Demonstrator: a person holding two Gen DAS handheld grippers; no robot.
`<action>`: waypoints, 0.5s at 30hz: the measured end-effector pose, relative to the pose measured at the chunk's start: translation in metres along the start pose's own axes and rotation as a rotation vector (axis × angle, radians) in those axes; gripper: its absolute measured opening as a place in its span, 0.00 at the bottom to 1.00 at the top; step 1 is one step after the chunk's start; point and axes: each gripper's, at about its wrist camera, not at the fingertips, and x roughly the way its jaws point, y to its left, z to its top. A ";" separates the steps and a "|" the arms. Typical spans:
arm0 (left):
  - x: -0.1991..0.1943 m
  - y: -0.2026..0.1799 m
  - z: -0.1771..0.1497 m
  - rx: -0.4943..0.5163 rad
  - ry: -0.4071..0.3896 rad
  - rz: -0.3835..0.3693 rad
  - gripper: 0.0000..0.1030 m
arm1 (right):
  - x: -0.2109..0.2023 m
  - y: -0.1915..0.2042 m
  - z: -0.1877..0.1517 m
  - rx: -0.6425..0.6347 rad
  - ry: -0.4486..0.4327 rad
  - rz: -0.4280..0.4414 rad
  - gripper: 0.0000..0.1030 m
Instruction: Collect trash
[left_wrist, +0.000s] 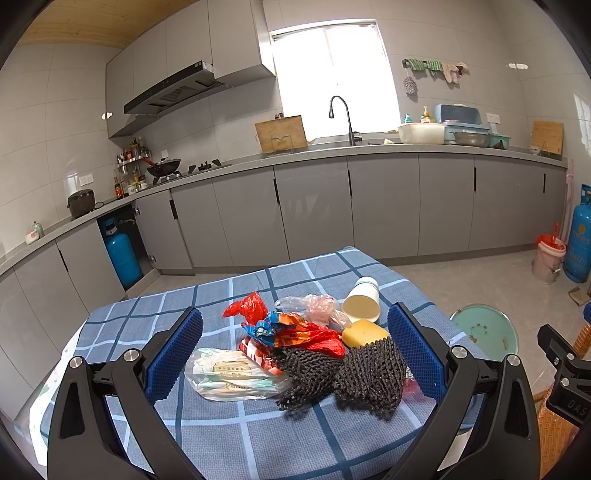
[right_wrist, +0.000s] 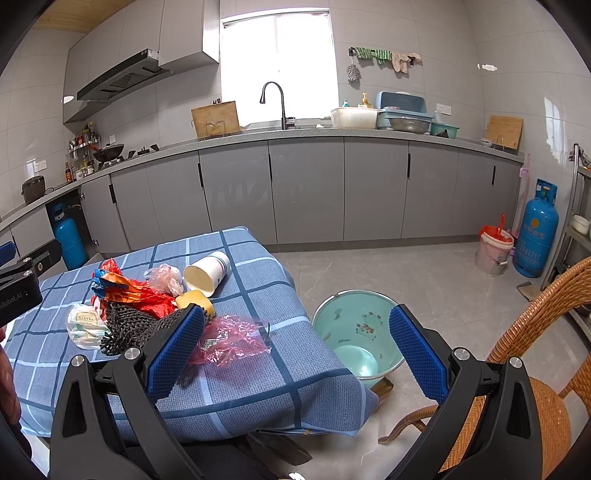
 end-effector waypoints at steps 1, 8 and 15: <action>0.000 0.000 0.000 -0.001 0.001 0.000 0.96 | 0.000 0.000 0.000 0.000 0.001 0.000 0.96; 0.000 -0.001 0.000 0.000 0.001 0.000 0.96 | 0.000 -0.001 0.001 -0.002 0.001 0.001 0.96; 0.000 0.000 0.001 -0.002 0.003 0.000 0.96 | 0.001 0.003 -0.003 -0.004 0.003 0.001 0.96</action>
